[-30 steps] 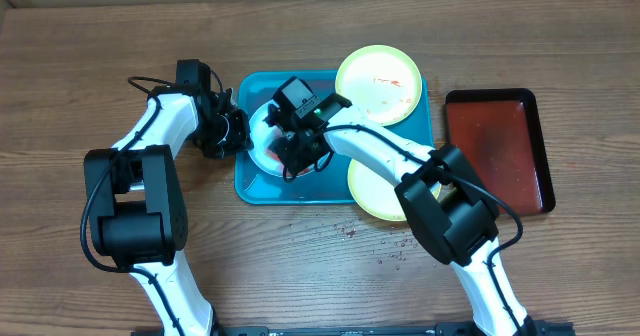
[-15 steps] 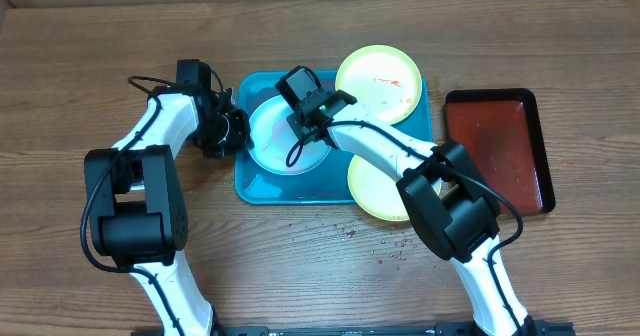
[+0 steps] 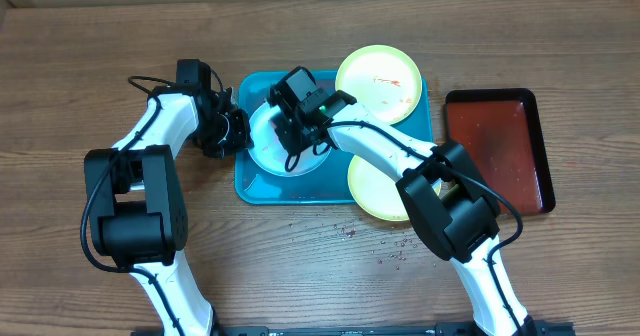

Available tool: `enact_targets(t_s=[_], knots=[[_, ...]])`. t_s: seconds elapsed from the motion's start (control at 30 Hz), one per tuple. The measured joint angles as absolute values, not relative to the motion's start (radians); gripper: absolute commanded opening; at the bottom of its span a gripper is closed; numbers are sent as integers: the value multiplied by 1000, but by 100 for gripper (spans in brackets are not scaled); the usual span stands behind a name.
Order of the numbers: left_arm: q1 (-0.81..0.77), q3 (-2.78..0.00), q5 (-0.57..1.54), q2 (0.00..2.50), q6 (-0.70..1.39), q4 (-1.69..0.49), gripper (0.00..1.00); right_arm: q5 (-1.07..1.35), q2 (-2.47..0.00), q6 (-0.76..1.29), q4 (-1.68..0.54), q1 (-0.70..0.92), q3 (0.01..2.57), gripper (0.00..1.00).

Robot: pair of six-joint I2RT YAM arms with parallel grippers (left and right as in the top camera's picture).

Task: Clean dirty plates on tray and stack at the side
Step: 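Scrub the white plate with the sponge while the left gripper holds it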

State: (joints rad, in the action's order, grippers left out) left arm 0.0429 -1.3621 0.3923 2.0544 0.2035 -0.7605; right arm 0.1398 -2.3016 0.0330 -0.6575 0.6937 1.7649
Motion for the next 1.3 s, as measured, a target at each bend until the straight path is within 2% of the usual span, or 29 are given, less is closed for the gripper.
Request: enact_targets(t_s=[0.33, 0.47, 0.57, 0.77, 0.83, 1.13, 1.3], knots=[[43, -1362, 392, 2054, 203, -756, 4, 195, -2294, 34, -885, 675, 1811, 4], [43, -1362, 391, 2054, 203, -740, 17, 194, -2274, 37, -928, 643, 1864, 4], [43, -1362, 386, 2054, 204, -732, 20, 194, -2223, 60, -972, 604, 1930, 4], [27, -1362, 347, 2054, 204, -729, 13, 204, -2054, 109, -1069, 505, 1999, 4], [15, -1362, 330, 2054, 205, -720, 4, 213, -2015, 115, -1100, 475, 2002, 4], [-20, -1371, 299, 2051, 171, -699, 4, 234, -1960, 131, -1223, 377, 2002, 4], [-20, -1460, 291, 2062, 115, -826, 4, 236, -1947, 131, -1257, 338, 2002, 4]])
